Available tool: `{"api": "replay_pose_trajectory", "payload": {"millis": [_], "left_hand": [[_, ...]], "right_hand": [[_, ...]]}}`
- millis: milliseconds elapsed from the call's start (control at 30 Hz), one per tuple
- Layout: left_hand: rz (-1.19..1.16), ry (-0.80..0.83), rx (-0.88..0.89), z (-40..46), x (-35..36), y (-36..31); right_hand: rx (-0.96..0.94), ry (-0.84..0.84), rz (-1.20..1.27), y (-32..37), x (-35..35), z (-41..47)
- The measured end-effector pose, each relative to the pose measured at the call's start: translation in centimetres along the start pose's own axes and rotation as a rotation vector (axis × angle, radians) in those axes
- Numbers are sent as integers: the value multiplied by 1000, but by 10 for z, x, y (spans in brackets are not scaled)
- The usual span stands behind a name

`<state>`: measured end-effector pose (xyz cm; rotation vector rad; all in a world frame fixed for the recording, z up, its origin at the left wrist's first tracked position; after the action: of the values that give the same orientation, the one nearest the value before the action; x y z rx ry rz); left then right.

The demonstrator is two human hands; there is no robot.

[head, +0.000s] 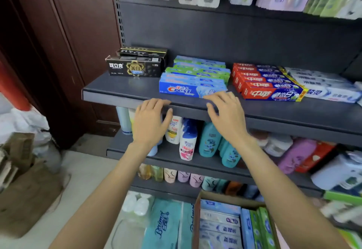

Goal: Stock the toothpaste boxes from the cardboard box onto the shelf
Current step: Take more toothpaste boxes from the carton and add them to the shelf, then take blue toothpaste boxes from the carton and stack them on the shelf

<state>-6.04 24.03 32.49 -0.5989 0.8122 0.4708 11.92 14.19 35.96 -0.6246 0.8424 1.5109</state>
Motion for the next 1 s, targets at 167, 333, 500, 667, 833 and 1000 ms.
{"api": "replay_pose_trajectory", "payload": {"millis": [167, 333, 500, 667, 833, 1000], "left_hand": [[-379, 11, 54, -57, 32, -46], [-550, 567, 114, -130, 142, -78], [-332, 1072, 16, -207, 263, -87], [-47, 1235, -129, -247, 344, -92], [127, 1266, 10, -257, 414, -95], [248, 1300, -11, -265, 465, -94]], "right_hand": [[95, 160, 54, -29, 16, -127], [394, 959, 47, -103, 92, -267], [486, 1173, 125, -135, 145, -345], [445, 1168, 77, -155, 213, -369], [737, 1199, -94, -189, 248, -411], [840, 1111, -238, -194, 256, -448]]}}
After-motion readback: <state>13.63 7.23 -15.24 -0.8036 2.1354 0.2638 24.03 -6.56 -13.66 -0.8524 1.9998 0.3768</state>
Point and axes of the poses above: each hand's wrist, its own z-axis towards the middle knuckle, its own x-axis out of the palm, y = z × x, the point moved 6 cm from there along z, towards the middle knuckle, and after that the axes turned 13 degrees about y, right-handed, at the moved point
